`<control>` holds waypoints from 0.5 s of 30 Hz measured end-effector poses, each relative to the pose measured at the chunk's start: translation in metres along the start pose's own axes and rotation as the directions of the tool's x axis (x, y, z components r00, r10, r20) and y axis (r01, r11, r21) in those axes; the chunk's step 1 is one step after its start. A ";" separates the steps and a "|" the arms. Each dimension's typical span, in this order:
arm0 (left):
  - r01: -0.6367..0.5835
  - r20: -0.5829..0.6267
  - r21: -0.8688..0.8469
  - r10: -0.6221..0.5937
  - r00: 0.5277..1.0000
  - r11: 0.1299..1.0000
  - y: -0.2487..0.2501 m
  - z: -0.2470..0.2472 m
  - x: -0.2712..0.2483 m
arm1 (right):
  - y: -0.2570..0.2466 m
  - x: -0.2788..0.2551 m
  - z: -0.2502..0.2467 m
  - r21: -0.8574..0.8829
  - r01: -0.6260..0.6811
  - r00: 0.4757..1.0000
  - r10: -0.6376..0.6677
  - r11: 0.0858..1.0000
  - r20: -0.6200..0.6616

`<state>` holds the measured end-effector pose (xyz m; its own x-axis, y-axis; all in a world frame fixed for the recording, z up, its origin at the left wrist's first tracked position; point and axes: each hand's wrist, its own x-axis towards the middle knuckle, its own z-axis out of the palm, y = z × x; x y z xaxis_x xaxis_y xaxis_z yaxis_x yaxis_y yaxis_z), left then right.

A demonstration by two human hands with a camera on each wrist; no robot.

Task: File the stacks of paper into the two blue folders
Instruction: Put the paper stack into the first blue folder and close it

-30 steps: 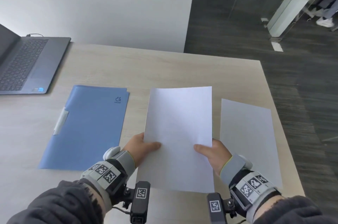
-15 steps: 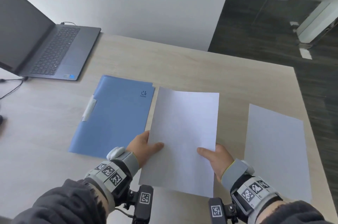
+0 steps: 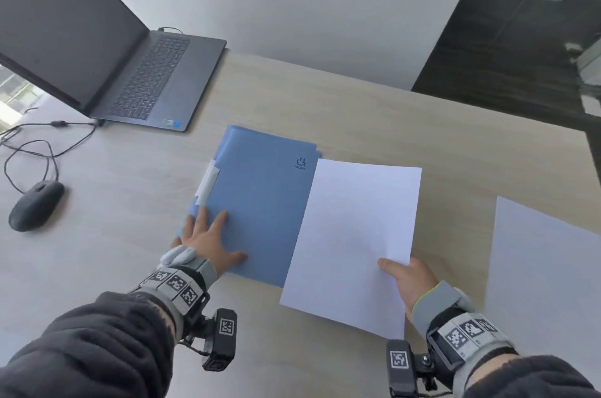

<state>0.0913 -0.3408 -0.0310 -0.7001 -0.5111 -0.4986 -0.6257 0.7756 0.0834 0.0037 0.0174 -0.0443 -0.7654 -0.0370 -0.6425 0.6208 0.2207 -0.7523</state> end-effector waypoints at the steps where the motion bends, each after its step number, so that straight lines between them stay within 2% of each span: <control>1: -0.033 0.015 0.039 0.032 0.999 0.999 0.003 0.003 -0.003 | -0.001 0.000 0.003 0.000 -0.001 1.000 0.001 1.000 0.000; 7: -0.261 0.053 0.050 0.258 0.965 0.964 0.032 0.022 -0.037 | -0.007 -0.001 0.023 -0.033 0.017 1.000 -0.017 0.999 0.001; 10: -0.328 0.007 -0.123 0.332 0.943 0.937 0.045 0.023 -0.042 | -0.004 0.003 0.027 -0.059 0.017 1.000 -0.018 0.998 -0.015; 12: -0.295 -0.009 -0.279 0.304 0.953 0.914 0.050 0.019 -0.037 | -0.001 0.004 0.031 -0.081 0.018 1.000 -0.020 0.997 -0.022; 15: -0.159 -0.058 -0.411 0.148 0.987 0.898 0.052 0.010 -0.023 | 0.004 0.004 0.037 -0.124 0.011 0.999 -0.015 0.992 -0.028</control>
<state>0.0782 -0.2854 -0.0241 -0.8037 -0.4111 -0.4301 -0.5920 0.6253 0.5085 0.0095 -0.0176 -0.0547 -0.7791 -0.0128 -0.6267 0.5862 0.3395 -0.7356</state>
